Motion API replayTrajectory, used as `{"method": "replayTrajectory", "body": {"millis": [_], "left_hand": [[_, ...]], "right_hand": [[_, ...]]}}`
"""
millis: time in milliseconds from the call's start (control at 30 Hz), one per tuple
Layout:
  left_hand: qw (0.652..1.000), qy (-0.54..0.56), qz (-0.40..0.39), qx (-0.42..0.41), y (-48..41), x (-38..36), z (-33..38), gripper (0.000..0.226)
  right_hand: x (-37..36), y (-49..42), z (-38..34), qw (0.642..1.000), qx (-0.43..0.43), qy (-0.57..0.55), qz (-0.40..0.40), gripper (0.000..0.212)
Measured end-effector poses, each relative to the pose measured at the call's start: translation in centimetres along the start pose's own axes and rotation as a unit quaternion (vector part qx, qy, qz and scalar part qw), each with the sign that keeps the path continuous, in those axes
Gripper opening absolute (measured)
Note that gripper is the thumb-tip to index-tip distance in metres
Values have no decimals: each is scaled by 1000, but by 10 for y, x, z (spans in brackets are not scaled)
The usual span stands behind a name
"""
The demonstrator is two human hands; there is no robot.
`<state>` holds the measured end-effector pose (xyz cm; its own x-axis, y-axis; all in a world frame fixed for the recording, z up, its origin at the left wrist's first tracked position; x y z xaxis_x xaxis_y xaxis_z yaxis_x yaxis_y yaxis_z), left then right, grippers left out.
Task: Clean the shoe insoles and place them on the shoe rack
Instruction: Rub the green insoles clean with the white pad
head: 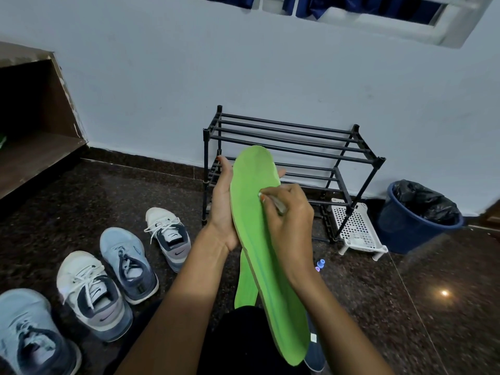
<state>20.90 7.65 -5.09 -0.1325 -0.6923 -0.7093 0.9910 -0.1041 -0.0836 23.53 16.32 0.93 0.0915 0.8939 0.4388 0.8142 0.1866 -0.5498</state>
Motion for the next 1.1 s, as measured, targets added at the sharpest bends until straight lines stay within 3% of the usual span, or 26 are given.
{"method": "replayTrajectory", "body": {"millis": [300, 633, 900, 1100], "left_hand": [[1000, 12, 9, -10, 4, 0, 5, 86], [1000, -2, 9, -6, 1, 5, 2, 85], [999, 35, -10, -16, 2, 2, 6, 86], [1000, 18, -17, 2, 1, -3, -1, 90]], "right_hand": [[-21, 37, -21, 991, 11, -102, -85, 12], [-15, 14, -14, 999, 16, -36, -33, 12], [-26, 44, -22, 986, 13, -118, -118, 13], [-17, 13, -12, 995, 1, -77, -69, 11]]}}
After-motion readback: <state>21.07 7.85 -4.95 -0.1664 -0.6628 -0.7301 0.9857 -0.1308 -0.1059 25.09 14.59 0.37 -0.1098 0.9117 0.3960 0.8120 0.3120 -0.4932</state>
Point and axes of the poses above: each hand's wrist, its own y-axis away from the middle knuckle, its own x-axis out of the back of the hand, z = x × y, the point moved 10 cm from there along -y, towards the middle knuckle, and after that the axes turned 5 degrees about -z, right-handed, at the moved point
